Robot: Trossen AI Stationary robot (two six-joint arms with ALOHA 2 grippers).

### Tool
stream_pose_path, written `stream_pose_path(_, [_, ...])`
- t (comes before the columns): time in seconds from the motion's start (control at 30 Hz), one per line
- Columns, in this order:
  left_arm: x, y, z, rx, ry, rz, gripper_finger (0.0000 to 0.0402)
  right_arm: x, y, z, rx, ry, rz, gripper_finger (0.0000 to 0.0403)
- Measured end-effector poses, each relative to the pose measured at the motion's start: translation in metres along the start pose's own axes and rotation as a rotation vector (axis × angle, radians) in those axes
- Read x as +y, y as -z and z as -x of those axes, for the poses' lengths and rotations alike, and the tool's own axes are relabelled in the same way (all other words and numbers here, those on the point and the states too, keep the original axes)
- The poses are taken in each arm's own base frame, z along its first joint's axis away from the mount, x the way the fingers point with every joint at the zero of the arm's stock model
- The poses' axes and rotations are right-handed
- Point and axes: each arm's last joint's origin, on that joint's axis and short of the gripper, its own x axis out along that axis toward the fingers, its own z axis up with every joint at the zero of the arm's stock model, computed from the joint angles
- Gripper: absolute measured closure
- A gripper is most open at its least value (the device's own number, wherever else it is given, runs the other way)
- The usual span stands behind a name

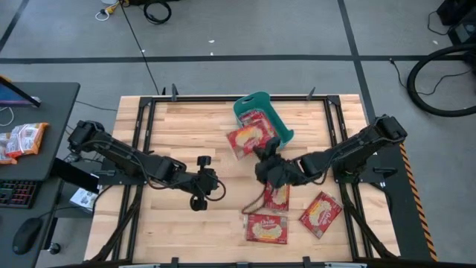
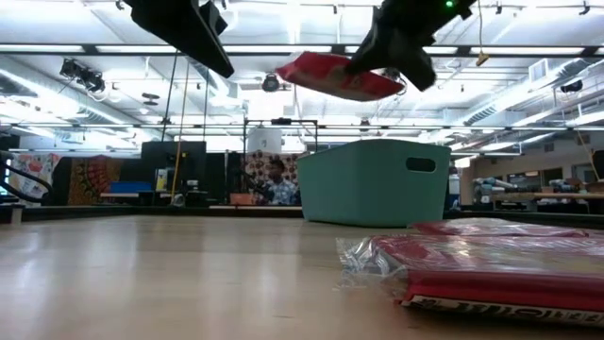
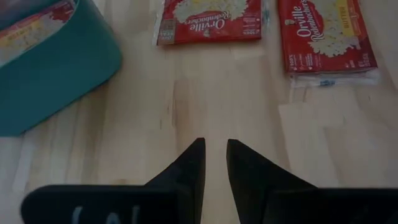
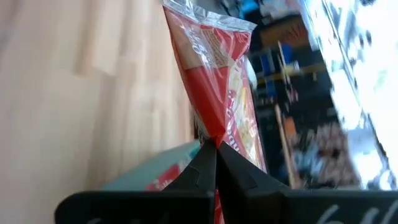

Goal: Sort popcorn bags into baskets
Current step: Put the red popcorn bag into the green bin

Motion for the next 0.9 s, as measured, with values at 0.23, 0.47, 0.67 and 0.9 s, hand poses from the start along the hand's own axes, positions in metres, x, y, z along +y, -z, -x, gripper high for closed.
stream_pose_path(0.23, [0.0,0.0,0.0,-0.001,0.0,0.001,0.0331,-0.034,0.027,-0.033,0.103,-0.034,-0.391,0.0396])
stream_pose_path(0.47, [0.005,-0.001,-0.002,0.001,-0.016,0.012,0.0331,-0.029,0.051,-0.074,0.249,-0.094,-0.612,0.0397])
stream_pose_path(0.67, [0.01,-0.001,-0.003,0.003,-0.028,0.025,0.0331,-0.027,0.064,-0.1,0.455,-0.098,-0.69,0.0396])
stream_pose_path(0.9, [0.01,-0.001,-0.003,0.003,-0.028,0.024,0.0331,-0.028,0.063,-0.115,0.468,-0.261,-0.799,0.0371])
